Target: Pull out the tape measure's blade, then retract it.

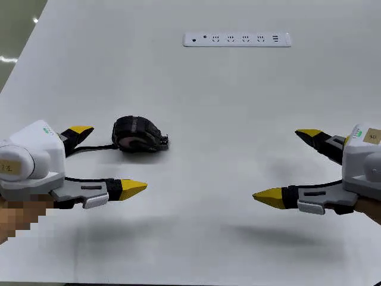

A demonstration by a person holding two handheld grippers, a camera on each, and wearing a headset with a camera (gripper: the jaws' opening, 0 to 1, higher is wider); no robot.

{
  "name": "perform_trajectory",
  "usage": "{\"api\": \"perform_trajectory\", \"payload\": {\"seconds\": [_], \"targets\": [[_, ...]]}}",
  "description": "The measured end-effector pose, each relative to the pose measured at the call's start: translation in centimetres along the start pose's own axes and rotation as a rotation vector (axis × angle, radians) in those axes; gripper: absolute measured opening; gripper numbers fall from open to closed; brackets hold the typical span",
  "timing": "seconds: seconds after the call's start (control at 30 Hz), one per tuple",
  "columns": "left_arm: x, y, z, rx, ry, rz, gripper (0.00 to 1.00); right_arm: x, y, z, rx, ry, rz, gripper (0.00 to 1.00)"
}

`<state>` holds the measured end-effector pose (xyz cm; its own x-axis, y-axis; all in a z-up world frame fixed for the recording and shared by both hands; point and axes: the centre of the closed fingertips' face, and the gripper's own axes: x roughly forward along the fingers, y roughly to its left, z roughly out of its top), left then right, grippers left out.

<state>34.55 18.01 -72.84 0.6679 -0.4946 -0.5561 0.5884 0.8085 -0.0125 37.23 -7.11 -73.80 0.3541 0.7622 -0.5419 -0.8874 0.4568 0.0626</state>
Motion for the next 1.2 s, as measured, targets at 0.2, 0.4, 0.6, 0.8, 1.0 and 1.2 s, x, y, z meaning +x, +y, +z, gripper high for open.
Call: {"api": "perform_trajectory", "payload": {"seconds": [0.2,0.4,0.6,0.8,1.0,1.2], "targets": [[0.3,0.4,0.1,0.013,0.011,-0.021,0.98,0.8,-0.2,0.2,-0.025,0.013,0.031,0.99],[0.5,0.9,0.3,0.024,0.014,-0.031,0.99,1.7,-0.3,0.4,-0.049,0.026,0.062,0.99],[0.8,1.1,0.5,0.032,0.017,-0.050,0.99,2.6,-0.5,0.7,-0.075,0.039,0.091,0.99],[1.1,1.5,0.6,0.039,0.023,-0.063,0.99,3.5,-0.6,0.8,-0.097,0.050,0.125,0.99],[1.3,2.1,1.0,0.055,0.025,-0.075,0.99,4.5,-0.6,1.3,-0.120,0.046,0.155,0.99],[1.7,2.6,1.2,0.070,0.035,-0.096,0.99,5.7,-0.5,1.7,-0.142,0.057,0.189,0.99]]}}
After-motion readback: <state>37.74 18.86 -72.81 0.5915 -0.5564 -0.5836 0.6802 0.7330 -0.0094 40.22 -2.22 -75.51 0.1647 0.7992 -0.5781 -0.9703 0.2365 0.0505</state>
